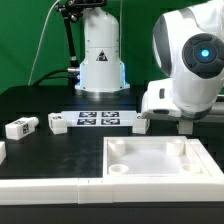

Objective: Assemble one leg

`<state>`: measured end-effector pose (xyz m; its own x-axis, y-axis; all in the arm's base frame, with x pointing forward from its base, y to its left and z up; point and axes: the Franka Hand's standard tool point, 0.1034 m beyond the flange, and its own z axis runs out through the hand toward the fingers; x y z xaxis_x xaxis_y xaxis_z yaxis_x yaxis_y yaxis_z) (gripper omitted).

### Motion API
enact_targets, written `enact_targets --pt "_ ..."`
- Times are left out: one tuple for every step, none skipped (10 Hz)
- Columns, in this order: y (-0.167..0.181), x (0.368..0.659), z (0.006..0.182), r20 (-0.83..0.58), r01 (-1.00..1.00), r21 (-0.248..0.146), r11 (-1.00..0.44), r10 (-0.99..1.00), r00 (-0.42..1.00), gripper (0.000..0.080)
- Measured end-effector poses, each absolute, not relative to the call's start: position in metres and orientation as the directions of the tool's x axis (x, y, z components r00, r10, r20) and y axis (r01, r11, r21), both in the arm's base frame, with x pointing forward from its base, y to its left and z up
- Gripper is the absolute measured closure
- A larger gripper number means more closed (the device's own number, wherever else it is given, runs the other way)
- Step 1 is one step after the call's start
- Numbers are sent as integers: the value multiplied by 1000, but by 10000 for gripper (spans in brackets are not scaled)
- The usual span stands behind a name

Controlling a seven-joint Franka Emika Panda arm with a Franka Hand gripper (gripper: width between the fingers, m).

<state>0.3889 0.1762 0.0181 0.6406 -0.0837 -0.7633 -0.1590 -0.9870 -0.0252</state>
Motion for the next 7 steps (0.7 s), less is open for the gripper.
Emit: enact_targets --pt "170 401 34 -760 -167 -37 -985 -81 644 515" --pt "166 410 49 -756 -178 -39 -983 -88 649 514" --pt "164 420 66 -739 -179 -46 -983 -87 668 514" --pt "164 425 75 -729 -173 -52 -983 -81 680 514" --pt "164 423 70 -730 -175 -51 -983 -83 678 514" --pt "167 432 64 -673 -184 -60 -981 -96 733 514" --pt "169 436 66 -584 -187 -73 -980 -110 804 514"
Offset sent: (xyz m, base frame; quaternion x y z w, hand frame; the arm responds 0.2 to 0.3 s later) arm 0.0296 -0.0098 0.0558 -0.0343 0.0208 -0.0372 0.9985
